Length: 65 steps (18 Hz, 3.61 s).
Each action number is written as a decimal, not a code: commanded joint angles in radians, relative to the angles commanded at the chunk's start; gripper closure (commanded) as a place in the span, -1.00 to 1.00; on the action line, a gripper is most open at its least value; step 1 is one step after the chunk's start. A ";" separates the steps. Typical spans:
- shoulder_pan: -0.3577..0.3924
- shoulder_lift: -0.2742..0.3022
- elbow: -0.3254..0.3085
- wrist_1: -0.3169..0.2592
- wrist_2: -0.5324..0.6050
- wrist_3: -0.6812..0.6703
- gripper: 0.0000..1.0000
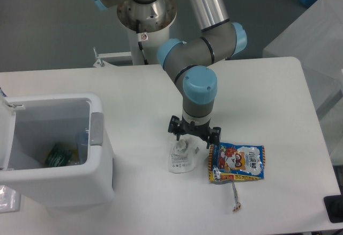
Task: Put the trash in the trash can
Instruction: 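Lower the gripper onto the clear plastic wrapper and close on it, then lift the wrapper and carry it over the white trash bin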
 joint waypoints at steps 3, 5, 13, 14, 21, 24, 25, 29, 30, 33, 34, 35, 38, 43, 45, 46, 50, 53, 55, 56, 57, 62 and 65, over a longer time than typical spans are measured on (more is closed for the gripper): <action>0.000 -0.002 0.000 0.000 0.000 -0.003 -1.00; -0.005 -0.005 0.000 0.002 -0.002 -0.008 -1.00; -0.009 -0.025 0.002 0.018 -0.002 -0.009 -0.97; -0.011 -0.026 0.002 0.018 -0.002 -0.009 -0.97; -0.011 -0.035 0.005 0.021 0.000 -0.014 -0.69; -0.011 -0.035 0.005 0.023 0.000 -0.014 -0.39; -0.011 -0.035 0.006 0.023 0.002 -0.014 -0.27; -0.011 -0.035 0.008 0.023 0.002 -0.012 0.09; -0.011 -0.034 0.006 0.021 0.002 -0.014 0.25; -0.011 -0.029 0.006 0.021 0.002 -0.014 0.64; -0.011 -0.028 0.006 0.021 0.002 -0.014 0.68; -0.011 -0.028 0.006 0.020 0.002 -0.014 0.73; -0.011 -0.025 0.008 0.018 0.002 -0.012 0.85; -0.005 -0.014 0.028 0.012 -0.009 -0.002 0.86; -0.003 0.001 0.046 0.009 -0.011 -0.002 0.86; 0.000 0.014 0.052 0.008 -0.011 -0.002 0.86; 0.003 0.049 0.101 0.008 -0.066 -0.011 0.86; 0.005 0.055 0.155 0.008 -0.142 -0.044 0.86; 0.003 0.058 0.196 0.008 -0.170 -0.102 0.86; 0.003 0.060 0.218 0.008 -0.184 -0.133 0.86; 0.002 0.060 0.236 0.008 -0.207 -0.173 0.86; 0.005 0.086 0.310 0.008 -0.301 -0.331 0.86; 0.014 0.107 0.322 0.009 -0.351 -0.376 0.86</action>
